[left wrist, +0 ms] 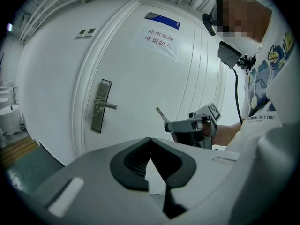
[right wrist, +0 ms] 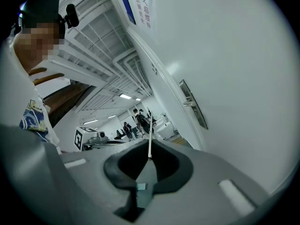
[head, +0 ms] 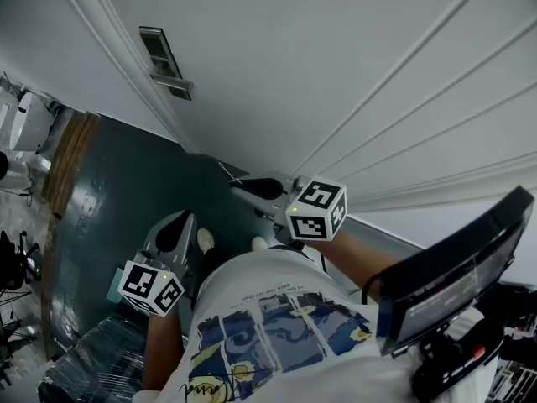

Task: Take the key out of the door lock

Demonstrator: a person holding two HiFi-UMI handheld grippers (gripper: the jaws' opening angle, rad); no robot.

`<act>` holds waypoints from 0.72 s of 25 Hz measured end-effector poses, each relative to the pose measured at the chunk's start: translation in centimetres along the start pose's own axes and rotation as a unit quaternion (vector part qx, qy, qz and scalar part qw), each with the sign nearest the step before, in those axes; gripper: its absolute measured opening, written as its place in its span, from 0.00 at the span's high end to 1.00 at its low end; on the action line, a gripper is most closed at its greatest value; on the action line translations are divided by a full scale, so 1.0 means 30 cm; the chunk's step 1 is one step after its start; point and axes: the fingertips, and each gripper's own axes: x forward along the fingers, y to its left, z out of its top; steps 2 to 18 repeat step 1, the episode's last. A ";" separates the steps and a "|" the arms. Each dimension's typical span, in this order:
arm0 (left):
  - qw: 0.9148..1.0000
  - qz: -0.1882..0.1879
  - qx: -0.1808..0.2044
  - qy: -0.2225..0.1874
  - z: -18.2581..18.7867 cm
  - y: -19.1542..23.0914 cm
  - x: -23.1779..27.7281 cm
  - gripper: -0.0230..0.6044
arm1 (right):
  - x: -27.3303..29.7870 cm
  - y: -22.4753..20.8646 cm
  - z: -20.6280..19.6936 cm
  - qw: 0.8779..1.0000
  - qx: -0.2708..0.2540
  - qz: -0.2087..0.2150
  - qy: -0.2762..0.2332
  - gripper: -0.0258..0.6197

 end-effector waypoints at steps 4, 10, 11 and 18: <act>1.000 0.001 -0.001 0.000 -0.002 0.010 -0.002 0.96 | 0.010 -0.001 -0.002 1.000 0.000 0.000 0.001 0.92; 1.000 0.001 -0.001 0.000 -0.002 0.010 -0.002 0.96 | 0.010 -0.001 -0.002 1.000 0.000 0.000 0.001 0.92; 1.000 0.001 -0.001 0.000 -0.002 0.010 -0.002 0.96 | 0.010 -0.001 -0.002 1.000 0.000 0.000 0.001 0.92; 1.000 0.001 -0.001 0.000 -0.002 0.010 -0.002 0.96 | 0.010 -0.001 -0.002 1.000 0.000 0.000 0.001 0.92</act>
